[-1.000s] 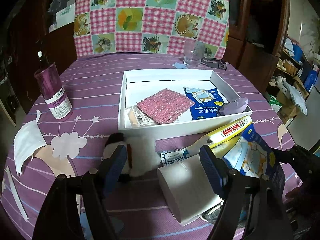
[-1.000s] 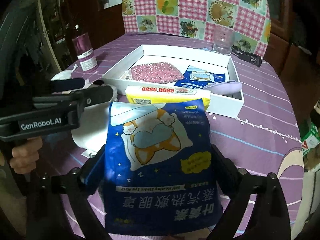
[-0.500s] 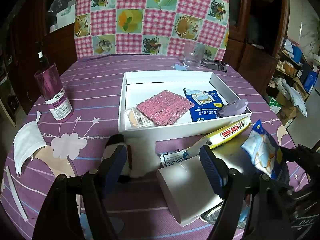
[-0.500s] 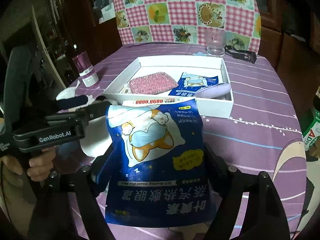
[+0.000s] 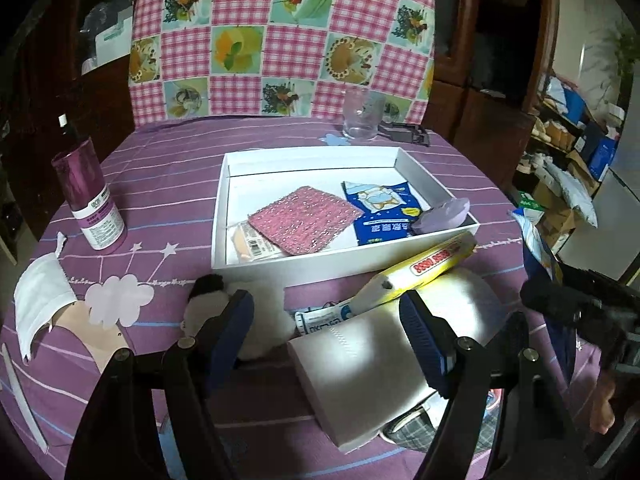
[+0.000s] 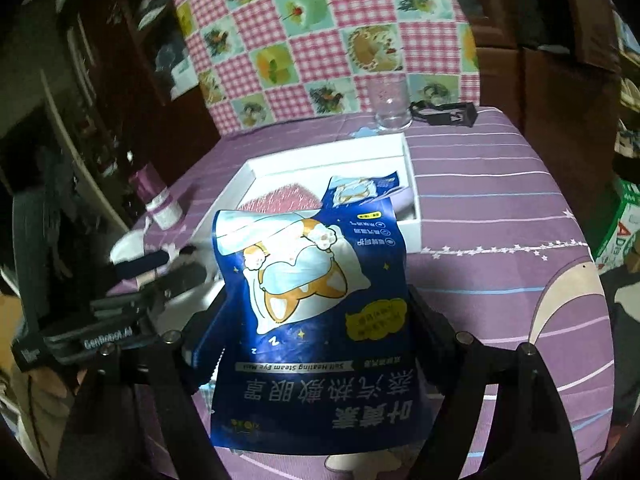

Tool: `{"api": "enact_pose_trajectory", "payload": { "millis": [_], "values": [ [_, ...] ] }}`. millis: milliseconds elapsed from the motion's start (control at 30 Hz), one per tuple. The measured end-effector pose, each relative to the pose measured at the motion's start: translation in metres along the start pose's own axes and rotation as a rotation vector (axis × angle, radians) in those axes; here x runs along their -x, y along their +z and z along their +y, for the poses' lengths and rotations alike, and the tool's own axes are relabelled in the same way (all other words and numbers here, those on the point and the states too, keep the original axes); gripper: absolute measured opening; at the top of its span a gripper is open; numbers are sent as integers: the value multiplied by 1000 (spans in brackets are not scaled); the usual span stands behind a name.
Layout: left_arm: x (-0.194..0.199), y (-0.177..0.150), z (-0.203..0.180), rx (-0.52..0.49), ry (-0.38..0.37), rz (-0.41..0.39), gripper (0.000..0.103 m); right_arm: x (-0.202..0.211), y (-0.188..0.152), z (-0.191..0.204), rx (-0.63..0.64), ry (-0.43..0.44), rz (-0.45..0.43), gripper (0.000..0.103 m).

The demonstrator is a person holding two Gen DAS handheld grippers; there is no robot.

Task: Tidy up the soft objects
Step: 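Hold the blue packet up with the right gripper while left moves toward the yellow box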

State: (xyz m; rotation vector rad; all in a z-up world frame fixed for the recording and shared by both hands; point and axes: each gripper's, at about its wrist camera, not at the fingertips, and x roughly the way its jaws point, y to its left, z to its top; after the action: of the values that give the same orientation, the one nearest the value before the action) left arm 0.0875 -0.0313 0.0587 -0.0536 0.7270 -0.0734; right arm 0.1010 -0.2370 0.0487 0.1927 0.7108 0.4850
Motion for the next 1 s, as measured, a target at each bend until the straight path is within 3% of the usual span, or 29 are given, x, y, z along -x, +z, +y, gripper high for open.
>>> {"api": "enact_pose_trajectory", "payload": {
  "millis": [300,433,633,800,1000],
  "values": [
    [5,-2,-14,-82,-77,-39,76,5,4,-21,-105,22,-52,80],
    [0,-1,-27,-145,-148,-24,75,7,5,-30,-144,29,-71,80],
    [-11,11,-42,-205,-149,-8,59,6,4,-39,-190,40,-69,80],
    [-35,17,-38,-203,-165,67,59,4,3,-38,-188,41,-59,80],
    [-51,28,-26,-116,-250,144,34,2,2,-34,-170,44,-59,80]
  ]
}}
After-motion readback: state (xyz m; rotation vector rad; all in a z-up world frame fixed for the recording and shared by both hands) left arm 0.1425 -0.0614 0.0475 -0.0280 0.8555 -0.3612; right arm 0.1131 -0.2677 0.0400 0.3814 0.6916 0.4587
